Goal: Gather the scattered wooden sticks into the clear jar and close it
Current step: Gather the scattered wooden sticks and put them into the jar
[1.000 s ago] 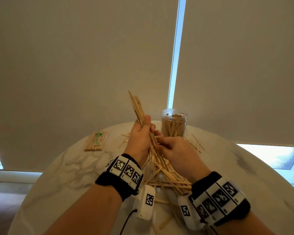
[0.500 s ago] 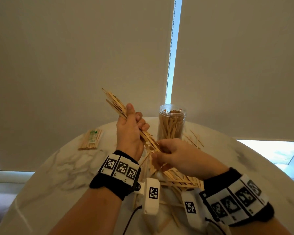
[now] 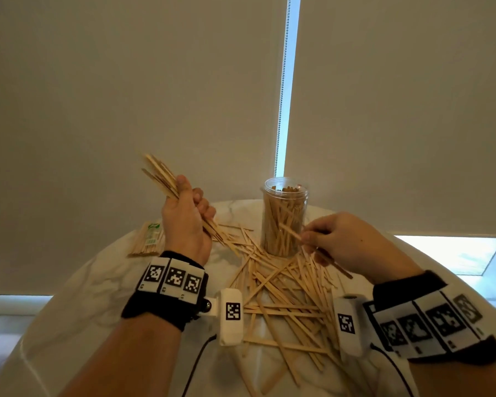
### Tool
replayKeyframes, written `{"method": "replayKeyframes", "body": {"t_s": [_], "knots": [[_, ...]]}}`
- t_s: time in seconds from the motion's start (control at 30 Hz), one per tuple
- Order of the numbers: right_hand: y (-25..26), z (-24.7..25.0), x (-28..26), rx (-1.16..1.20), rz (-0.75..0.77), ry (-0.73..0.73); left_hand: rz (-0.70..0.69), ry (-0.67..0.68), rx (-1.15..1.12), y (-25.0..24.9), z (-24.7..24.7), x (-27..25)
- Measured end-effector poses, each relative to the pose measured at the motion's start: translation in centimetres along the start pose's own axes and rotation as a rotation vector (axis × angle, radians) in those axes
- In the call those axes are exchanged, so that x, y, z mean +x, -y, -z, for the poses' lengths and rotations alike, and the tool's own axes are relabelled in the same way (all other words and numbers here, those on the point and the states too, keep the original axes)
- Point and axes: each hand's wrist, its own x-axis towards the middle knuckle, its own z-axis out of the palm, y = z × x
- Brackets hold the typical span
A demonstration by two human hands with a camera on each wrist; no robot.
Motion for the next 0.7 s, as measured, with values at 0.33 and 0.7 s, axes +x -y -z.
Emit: {"method": "replayKeyframes", "body": {"t_s": [0.33,0.7], "knots": [[2.8,-3.0,-0.4,0.146,0.210,-0.109,0.174,0.330,0.443,3.5,-3.4,-5.4],[1.9,-2.1,-0.4,-0.173,0.063,-0.108,0.253,0.116,0.266,1.6,-0.9,-1.8]]}}
